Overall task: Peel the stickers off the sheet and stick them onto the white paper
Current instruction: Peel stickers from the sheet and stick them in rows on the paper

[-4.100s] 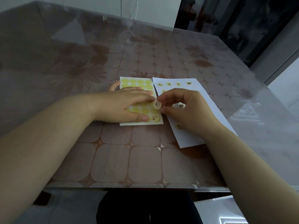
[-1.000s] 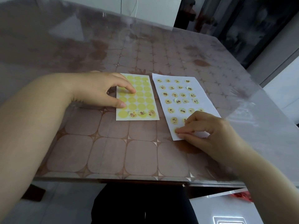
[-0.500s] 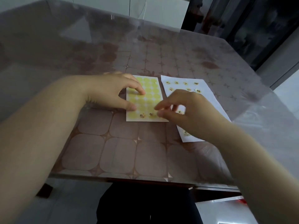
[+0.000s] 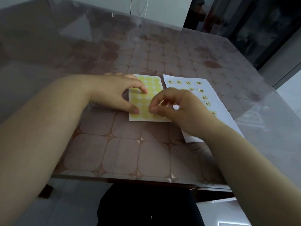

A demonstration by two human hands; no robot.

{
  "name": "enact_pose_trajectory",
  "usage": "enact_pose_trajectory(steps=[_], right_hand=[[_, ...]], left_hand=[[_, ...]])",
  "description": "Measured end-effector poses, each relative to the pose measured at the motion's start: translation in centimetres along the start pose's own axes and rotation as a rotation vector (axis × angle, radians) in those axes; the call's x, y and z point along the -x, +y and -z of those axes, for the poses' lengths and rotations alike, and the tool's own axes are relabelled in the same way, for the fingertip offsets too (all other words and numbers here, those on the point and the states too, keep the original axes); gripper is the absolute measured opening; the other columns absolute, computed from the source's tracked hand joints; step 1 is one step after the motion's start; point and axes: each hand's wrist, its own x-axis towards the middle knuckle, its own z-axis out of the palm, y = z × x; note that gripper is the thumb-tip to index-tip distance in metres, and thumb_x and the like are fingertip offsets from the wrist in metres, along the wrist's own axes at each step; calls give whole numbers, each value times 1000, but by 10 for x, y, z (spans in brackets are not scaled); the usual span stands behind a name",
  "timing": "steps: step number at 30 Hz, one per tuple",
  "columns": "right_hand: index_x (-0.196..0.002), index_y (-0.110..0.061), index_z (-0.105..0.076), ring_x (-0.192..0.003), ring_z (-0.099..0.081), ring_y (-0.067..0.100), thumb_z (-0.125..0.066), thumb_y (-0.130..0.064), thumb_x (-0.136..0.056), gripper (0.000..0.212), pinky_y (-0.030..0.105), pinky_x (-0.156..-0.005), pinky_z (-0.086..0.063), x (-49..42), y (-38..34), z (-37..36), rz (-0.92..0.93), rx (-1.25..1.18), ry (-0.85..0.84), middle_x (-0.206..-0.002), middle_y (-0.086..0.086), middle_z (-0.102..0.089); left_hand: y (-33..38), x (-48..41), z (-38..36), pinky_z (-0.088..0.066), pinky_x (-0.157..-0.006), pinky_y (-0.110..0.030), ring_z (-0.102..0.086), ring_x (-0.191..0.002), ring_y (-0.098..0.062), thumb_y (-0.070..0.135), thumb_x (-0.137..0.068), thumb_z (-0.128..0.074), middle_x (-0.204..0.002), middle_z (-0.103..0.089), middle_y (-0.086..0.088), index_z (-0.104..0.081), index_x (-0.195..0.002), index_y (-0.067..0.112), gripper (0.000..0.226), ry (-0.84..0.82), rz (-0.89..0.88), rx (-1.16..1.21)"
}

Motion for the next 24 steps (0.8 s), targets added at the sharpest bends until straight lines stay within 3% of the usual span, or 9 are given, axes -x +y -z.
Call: enact_pose_trajectory(steps=[2, 4, 7, 10, 14, 21, 24], right_hand=[[-72, -26, -67, -79, -61, 13, -68, -25, -80, 8, 21, -80, -46, 9, 1, 20, -67, -119, 94, -79, -17, -67], [-75, -27, -69, -84, -64, 18, -67, -32, -77, 6, 32, -80, -50, 22, 9, 40, -140, -78, 152, -83, -14, -69], [-74, -28, -70, -68, -53, 11, -72, -35, -72, 8, 24, -65, -39, 45, 27, 56, -316, 49, 136, -71, -8, -63], [-70, -24, -71, -69, -51, 14, -74, -30, -71, 7, 25, -62, -39, 60, 37, 56, -415, 50, 125, -75, 8, -61], [-66, -21, -70, -57, -46, 6, -75, -21, -72, 8, 11, -51, -37, 64, 39, 53, -404, 55, 148, -64, -4, -57], [-68, -24, -70, -59, -45, 7, -82, -23, -63, 13, 21, -56, -36, 63, 43, 48, -431, 100, 190, -69, -6, -53], [-86, -24, -56, -66, -42, 9, -84, -28, -59, 39, 24, -59, -35, 59, 46, 54, -474, 165, 191, -78, -7, -45]], left_hand=[[-1, 0, 0, -24, -110, -37, -32, -126, -6, 75, -53, -53, -131, -37, 21, -42, -118, 51, 70, -11, 4, 0], [-2, 1, 0, -23, -110, -37, -31, -127, -7, 80, -48, -45, -133, -35, 23, -39, -117, 55, 73, -20, 7, 2], [-2, 1, -1, -20, -110, -34, -29, -130, -8, 80, -47, -41, -138, -32, 22, -38, -119, 55, 76, -21, 5, -16], [-1, 2, -1, -18, -108, -30, -27, -131, -8, 76, -53, -46, -139, -30, 22, -37, -120, 54, 71, -22, 4, -31], [1, 2, -4, -14, -108, -30, -21, -134, -9, 79, -50, -38, -141, -23, 24, -26, -122, 61, 75, -17, -2, -27], [1, 0, -7, -8, -114, -39, -11, -137, -7, 78, -52, -37, -146, -15, 24, -13, -127, 62, 81, 0, 0, -9], [2, -1, -8, -8, -114, -38, -11, -137, -7, 78, -52, -36, -147, -16, 23, -14, -130, 59, 83, 16, -7, -25]])
